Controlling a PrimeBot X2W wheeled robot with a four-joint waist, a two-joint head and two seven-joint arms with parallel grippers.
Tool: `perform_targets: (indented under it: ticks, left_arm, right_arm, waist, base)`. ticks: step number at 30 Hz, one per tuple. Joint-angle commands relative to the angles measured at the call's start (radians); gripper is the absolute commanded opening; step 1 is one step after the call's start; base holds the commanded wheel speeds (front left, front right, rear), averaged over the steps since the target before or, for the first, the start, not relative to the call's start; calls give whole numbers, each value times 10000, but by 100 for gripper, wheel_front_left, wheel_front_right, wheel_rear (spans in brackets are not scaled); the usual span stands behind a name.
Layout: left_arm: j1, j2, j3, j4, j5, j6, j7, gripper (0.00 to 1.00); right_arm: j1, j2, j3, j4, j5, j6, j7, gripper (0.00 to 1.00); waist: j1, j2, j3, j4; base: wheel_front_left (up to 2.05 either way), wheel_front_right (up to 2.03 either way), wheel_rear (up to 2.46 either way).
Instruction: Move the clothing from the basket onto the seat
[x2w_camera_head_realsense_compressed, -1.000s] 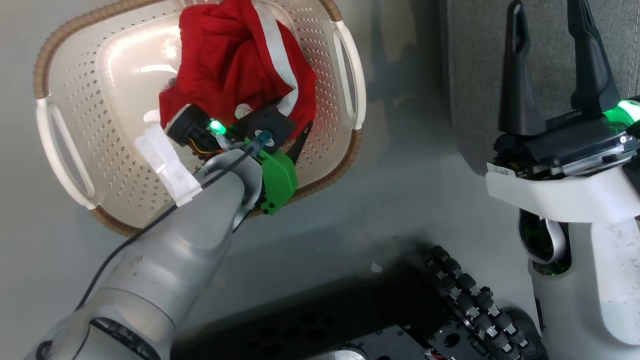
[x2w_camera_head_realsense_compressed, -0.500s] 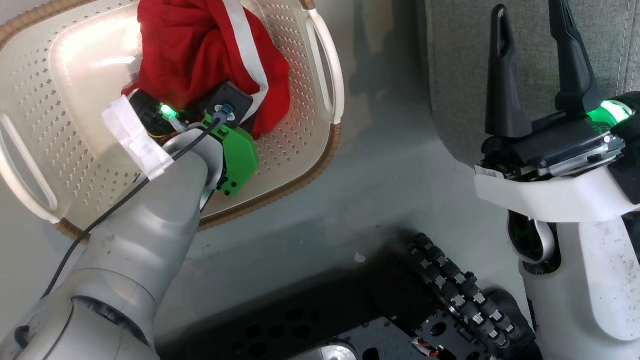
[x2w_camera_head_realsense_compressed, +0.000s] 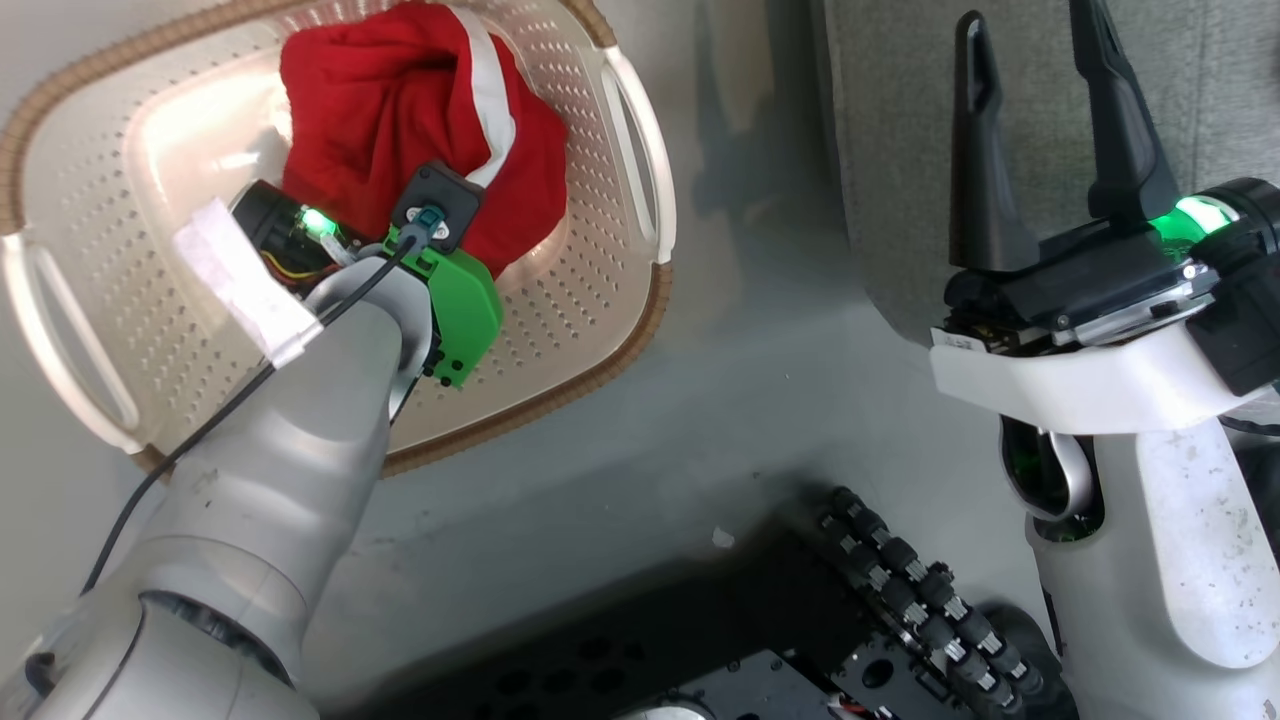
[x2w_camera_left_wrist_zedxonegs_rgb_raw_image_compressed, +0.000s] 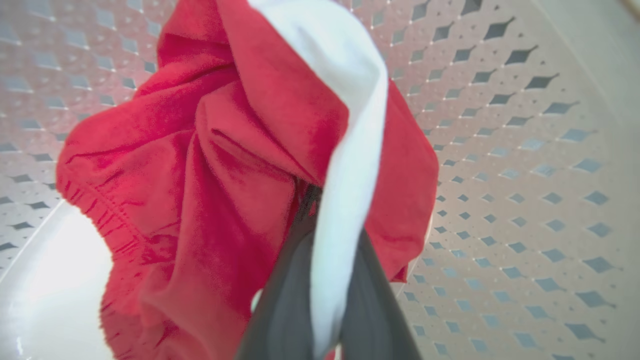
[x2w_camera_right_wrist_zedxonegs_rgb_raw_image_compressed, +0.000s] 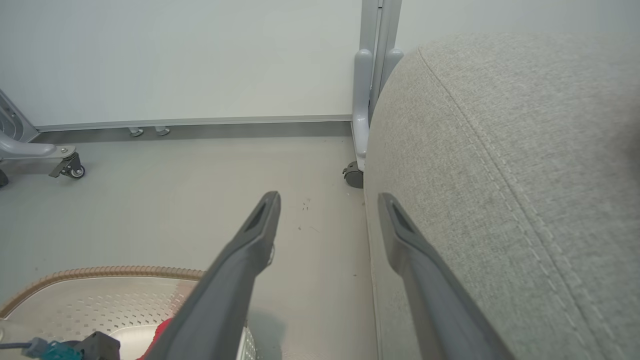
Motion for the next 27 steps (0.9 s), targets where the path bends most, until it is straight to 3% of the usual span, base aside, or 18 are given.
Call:
perform_targets:
  ticks: [1,10,16,27]
  left_arm:
    - [265,-13,82,-86,-113,-22,-157,0]
    - [1107,-177,520,-1094,-742,52,-416,0]
    - [2024,-183,942,-2617,-855,232,-411,0]
    - [3931,338,2113,-5685,-477,411,-415,0]
  right_arm:
    - [98,-12,1,93,-106,-10,-69,100]
    - [486,-18,-102,467,-400,-10,145,100]
    - [748,-19,-132,621,-540,-10,409,100]
    - [1542,-18,-229,788,-414,-10,880,100]
  waist:
    - [-1,0,-642,245]
    - [-1,0,-2244,955]
    - [-1,0,-3428,1355]
    - [-1,0,-5426,1871]
  base:
    - [0,0,0]
    - [0,0,0]
    - [0,0,0]
    - [0,0,0]
